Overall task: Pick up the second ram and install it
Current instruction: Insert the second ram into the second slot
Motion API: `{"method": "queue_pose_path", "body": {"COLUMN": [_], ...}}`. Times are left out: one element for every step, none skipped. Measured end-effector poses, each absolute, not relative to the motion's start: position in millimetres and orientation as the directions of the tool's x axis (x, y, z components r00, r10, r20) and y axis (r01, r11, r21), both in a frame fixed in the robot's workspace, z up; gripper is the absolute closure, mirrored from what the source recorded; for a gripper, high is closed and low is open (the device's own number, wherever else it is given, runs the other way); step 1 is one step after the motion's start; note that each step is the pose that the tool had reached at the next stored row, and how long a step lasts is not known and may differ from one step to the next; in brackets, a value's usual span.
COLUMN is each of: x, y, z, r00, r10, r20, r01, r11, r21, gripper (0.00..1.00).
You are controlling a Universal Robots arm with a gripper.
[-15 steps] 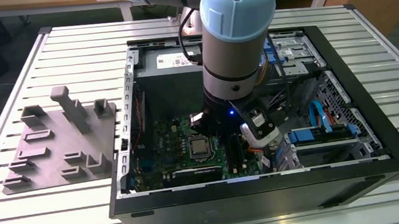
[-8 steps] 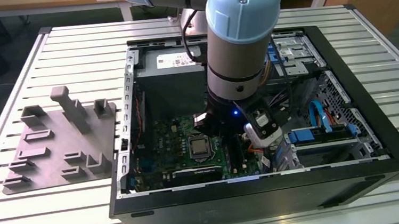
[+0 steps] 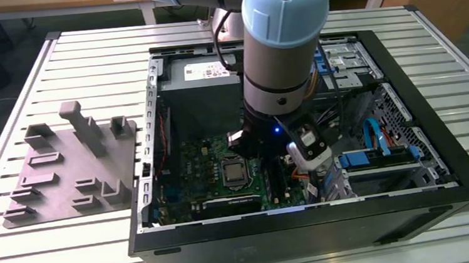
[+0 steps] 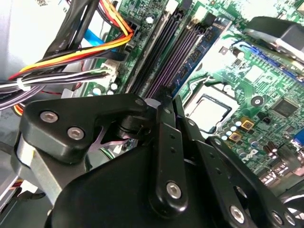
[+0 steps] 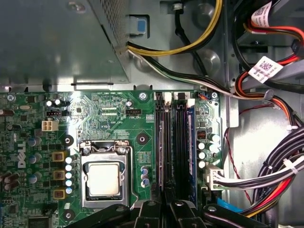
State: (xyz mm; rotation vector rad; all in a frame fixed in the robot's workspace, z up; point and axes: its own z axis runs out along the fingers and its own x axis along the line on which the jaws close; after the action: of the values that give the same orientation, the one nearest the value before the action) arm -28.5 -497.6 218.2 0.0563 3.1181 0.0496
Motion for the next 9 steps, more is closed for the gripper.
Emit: {"method": "queue_pose_path", "body": {"x": [-28.3, -28.1, -27.8, -27.5, -27.2, -27.0, -26.9, -26.8, -26.8], "y": [-497.0, -496.3, -495.7, -495.2, -494.7, -494.1, -493.5, -493.0, -492.9], "z": [218.2, 218.3, 218.3, 218.3, 218.3, 218.3, 218.3, 218.3, 218.3], "r00": [-0.999, -0.999, -0.999, -0.999, -0.999, -0.999, -1.0, -1.0, -1.0], "r10": [0.036, 0.034, 0.032, 0.029, 0.026, 0.023, 0.019, 0.016, 0.015], "r20": [-0.022, -0.022, -0.022, -0.022, -0.022, -0.022, -0.022, -0.022, -0.022], "r01": [0.035, 0.033, 0.032, 0.029, 0.025, 0.022, 0.019, 0.016, 0.014], "r11": [0.999, 0.999, 0.999, 0.999, 0.999, 0.999, 0.999, 0.999, 0.999], "r21": [0.032, 0.032, 0.032, 0.032, 0.032, 0.032, 0.032, 0.032, 0.032], "gripper": [0.86, 0.86, 0.86, 0.86, 0.86, 0.86, 0.86, 0.86, 0.86]}}
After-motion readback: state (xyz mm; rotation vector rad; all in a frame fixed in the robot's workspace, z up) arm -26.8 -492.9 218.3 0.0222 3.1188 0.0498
